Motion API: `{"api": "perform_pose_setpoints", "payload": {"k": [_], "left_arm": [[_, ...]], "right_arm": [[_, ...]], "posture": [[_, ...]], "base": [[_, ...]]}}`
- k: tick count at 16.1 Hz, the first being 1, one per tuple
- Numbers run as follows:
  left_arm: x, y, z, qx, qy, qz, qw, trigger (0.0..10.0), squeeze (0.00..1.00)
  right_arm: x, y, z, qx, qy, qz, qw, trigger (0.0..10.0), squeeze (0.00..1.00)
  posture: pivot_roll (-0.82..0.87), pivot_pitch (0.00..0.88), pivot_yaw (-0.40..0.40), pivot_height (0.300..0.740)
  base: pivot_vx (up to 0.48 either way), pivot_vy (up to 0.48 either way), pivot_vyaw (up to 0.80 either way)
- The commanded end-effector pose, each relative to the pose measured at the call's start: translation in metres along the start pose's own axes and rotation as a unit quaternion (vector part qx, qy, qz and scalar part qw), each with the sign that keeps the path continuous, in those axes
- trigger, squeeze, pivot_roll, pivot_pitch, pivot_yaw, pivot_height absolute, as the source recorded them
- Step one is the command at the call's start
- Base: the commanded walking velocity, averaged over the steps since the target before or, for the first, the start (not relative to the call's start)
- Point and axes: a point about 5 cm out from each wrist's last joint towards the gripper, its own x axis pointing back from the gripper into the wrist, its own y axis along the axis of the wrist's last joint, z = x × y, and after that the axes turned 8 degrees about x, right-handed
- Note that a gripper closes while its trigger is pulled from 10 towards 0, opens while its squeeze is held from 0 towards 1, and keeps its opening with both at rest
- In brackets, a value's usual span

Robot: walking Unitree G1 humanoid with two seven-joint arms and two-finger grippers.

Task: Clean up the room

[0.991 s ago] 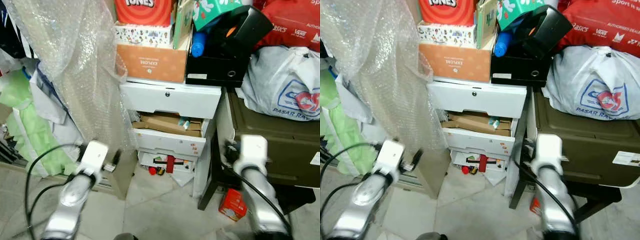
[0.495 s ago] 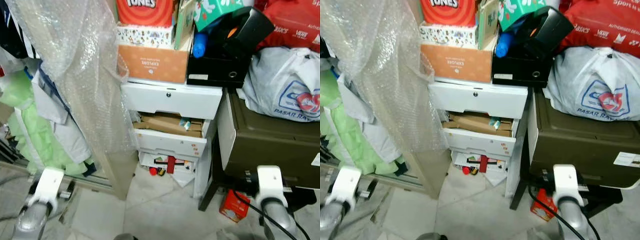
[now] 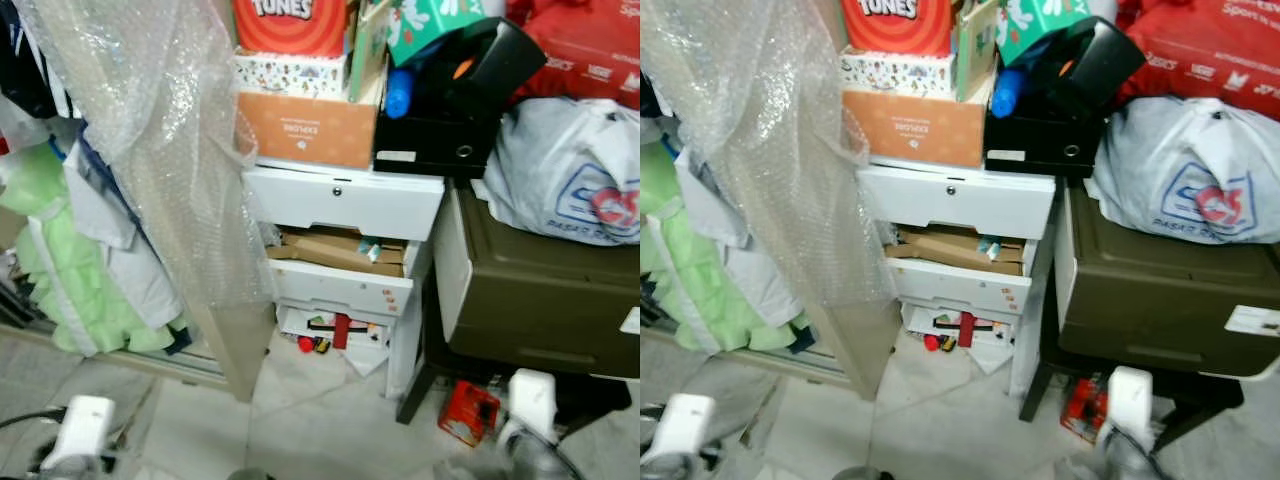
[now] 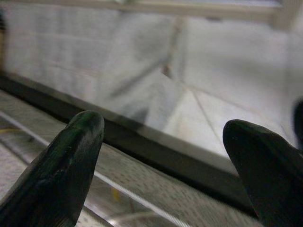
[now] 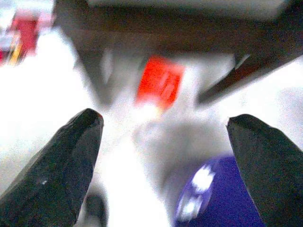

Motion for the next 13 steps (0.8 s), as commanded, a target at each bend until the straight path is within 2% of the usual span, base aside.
{"api": "perform_pose_setpoints", "payload": {"k": [1, 3, 4, 7, 10, 11, 13], "left_arm": [[-0.001, -0.004, -0.011, -0.016, -0.029, 0.016, 0.999, 10.0, 0.00], [0.000, -0.010, -0.022, -0.022, -0.049, 0.035, 0.998, 10.0, 0.00], [-0.001, -0.010, -0.025, -0.002, -0.049, 0.040, 0.998, 10.0, 0.00], [-0.002, 0.001, -0.038, -0.012, -0.063, 0.036, 0.997, 10.0, 0.00], [-0.004, 0.017, -0.046, -0.033, -0.048, 0.025, 0.998, 10.0, 0.00], [-0.004, 0.021, -0.049, -0.042, -0.049, 0.024, 0.998, 10.0, 0.00], [-0.004, 0.026, -0.055, -0.041, -0.057, 0.024, 0.997, 10.0, 0.00]], "right_arm": [[-0.001, -0.006, 0.007, 0.013, 0.027, 0.021, 0.999, 10.0, 0.00], [-0.001, -0.012, 0.012, 0.042, 0.043, 0.042, 0.997, 10.0, 0.00], [-0.002, -0.006, 0.016, 0.039, 0.048, 0.039, 0.997, 10.0, 0.00], [-0.006, 0.018, 0.038, 0.048, 0.077, 0.013, 0.996, 10.0, 0.00], [-0.005, 0.016, 0.046, 0.085, 0.079, 0.020, 0.993, 10.0, 0.00], [-0.005, 0.014, 0.043, 0.105, 0.078, 0.027, 0.991, 10.0, 0.00], [-0.006, 0.011, 0.033, 0.128, 0.073, 0.030, 0.989, 10.0, 0.00]], "posture": [[0.01, 0.000, 0.034, 0.740], [0.01, 0.000, 0.044, 0.740], [0.01, 0.000, 0.049, 0.740], [0.01, 0.000, 0.056, 0.740], [0.00, 0.000, 0.055, 0.740], [0.00, 0.000, 0.053, 0.740], [0.00, 0.000, 0.050, 0.740]], "base": [[0.000, 0.000, 0.00], [0.000, 0.000, 0.00], [0.000, 0.000, 0.00], [0.000, 0.000, 0.00], [0.000, 0.000, 0.00], [0.000, 0.000, 0.00], [0.000, 0.000, -0.80]]}}
